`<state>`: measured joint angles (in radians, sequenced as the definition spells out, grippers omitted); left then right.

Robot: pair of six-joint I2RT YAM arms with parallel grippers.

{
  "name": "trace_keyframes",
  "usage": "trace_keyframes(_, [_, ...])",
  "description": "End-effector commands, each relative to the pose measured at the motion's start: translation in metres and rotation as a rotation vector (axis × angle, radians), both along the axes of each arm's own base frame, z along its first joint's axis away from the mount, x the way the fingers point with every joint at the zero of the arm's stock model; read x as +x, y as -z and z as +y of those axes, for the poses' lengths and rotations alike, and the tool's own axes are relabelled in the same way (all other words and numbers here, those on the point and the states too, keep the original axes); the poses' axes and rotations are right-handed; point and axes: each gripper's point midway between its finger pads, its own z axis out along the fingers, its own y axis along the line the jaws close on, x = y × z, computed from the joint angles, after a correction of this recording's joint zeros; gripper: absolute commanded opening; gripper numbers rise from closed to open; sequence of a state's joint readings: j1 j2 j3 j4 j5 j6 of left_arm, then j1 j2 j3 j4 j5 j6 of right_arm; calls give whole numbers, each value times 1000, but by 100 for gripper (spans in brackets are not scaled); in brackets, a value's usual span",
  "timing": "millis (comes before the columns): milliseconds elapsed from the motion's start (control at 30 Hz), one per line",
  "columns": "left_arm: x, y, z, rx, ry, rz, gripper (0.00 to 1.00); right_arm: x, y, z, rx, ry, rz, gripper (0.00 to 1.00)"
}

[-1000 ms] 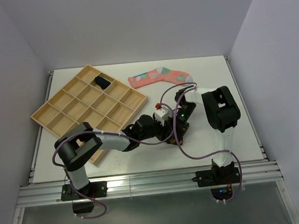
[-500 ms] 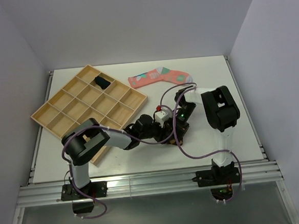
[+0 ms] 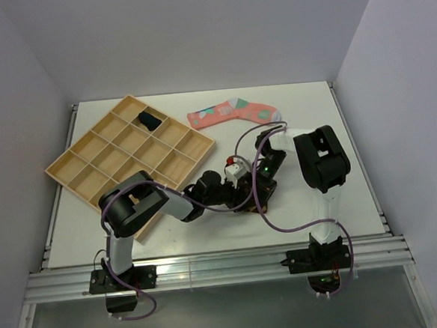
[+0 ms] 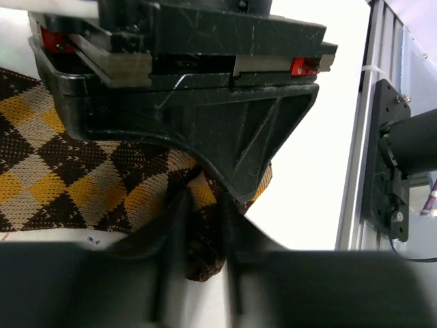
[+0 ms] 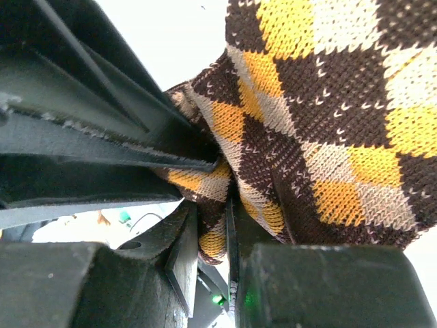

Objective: Roll the socks
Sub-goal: Roll the sock at the center of the board.

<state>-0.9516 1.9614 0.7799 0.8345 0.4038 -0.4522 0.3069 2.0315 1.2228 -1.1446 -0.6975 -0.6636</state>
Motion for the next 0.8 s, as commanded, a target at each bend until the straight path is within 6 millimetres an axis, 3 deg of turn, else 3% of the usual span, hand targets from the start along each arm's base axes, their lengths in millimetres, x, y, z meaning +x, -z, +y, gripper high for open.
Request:
trace_keyframes(0, [-15, 15, 3, 20, 21, 83, 22, 20, 16, -9, -48, -11, -128, 12])
trace_keyframes(133, [-18, 23, 7, 54, -18, 159, 0, 31, 14, -13, -84, 20, -219, 20])
trace_keyframes(267, [-19, 31, 12, 96, -75, 247, 0, 41, 5, -15, -102, 57, -320, 34])
trace_keyframes(433, [-24, 41, 18, 128, -143, 380, 1, 51, -33, -16, -48, 110, -478, 45])
trace_keyframes(600, [-30, 47, 13, 155, -148, 481, 0, 53, -66, -21, -3, 143, -598, 46])
trace_keyframes(767, [-34, 42, 12, 100, -138, 679, 0, 52, -77, -33, 7, 97, -776, 47])
